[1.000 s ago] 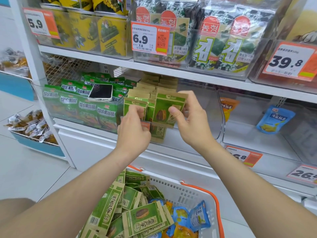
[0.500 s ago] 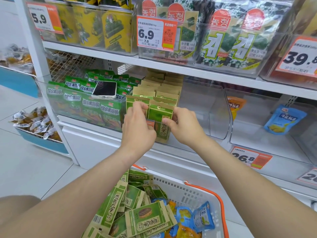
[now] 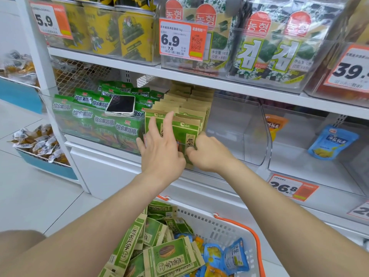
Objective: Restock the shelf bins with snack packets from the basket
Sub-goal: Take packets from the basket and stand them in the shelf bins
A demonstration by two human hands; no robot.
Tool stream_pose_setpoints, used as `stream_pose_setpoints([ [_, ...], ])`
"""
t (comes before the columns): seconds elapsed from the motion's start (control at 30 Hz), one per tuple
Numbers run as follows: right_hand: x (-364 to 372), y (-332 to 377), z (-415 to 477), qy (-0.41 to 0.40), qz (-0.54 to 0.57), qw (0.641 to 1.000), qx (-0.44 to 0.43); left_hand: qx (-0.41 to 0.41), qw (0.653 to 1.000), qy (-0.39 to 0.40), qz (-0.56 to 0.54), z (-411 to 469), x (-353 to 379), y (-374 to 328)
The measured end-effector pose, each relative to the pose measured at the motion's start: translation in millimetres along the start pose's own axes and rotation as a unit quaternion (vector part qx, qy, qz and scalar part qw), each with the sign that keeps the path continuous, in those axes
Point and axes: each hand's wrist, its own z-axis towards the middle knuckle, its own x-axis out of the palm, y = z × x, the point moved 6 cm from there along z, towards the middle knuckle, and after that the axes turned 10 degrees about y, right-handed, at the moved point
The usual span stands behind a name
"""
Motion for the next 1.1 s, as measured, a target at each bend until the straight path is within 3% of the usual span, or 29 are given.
stream_pose_setpoints([
  [0.1,-7.3,-5.7,-2.9,0.039,0.032,0.998,-0.028,0.016,0.998,-0.053,-0.029,1.5,-3.1,-1.8],
  [0.2,-20.7,-26.1,-0.6,-0.044,0.209,0.977,0.015,0.025,0.995,-0.094,-0.001,-1.1,0.8,-3.2],
  [0.27,-25.7,-29.5,0.5,-0.077,0.325,0.942,0.045,0.044,0.993,-0.103,0.031,-1.3,5.1,-7.2],
  [0.37,-23.7,-18.8,10.5,-0.020,0.547,0.837,0.030,0.044,0.995,-0.089,0.031,4.5,10.2,-12.5],
  [0.43,-21.8,-8.6,20.3,0.015,0.604,0.797,0.009,0.035,0.996,-0.081,0.018,10.4,13.3,-14.1],
  [0.67,-15.5,-11.8,31.0,0.051,0.509,0.859,-0.012,0.022,0.996,-0.086,0.009,18.3,24.3,-14.5],
  [0.8,-23.9,-16.6,12.1,0.061,0.348,0.935,-0.026,0.026,0.996,-0.081,-0.017,21.7,23.2,-16.3],
  [0.9,-26.8,-18.3,-2.7,0.065,0.263,0.961,-0.054,0.033,0.996,-0.086,-0.013,15.4,22.8,-15.0],
  [1.0,-37.2,-21.0,-16.0,0.014,0.152,0.985,-0.081,0.055,0.990,-0.112,0.063,1.0,20.6,-18.4],
  [1.1,-44.5,-23.2,-37.1,-0.084,0.030,0.992,-0.090,0.173,0.957,-0.193,0.128,-16.5,12.7,-29.2],
])
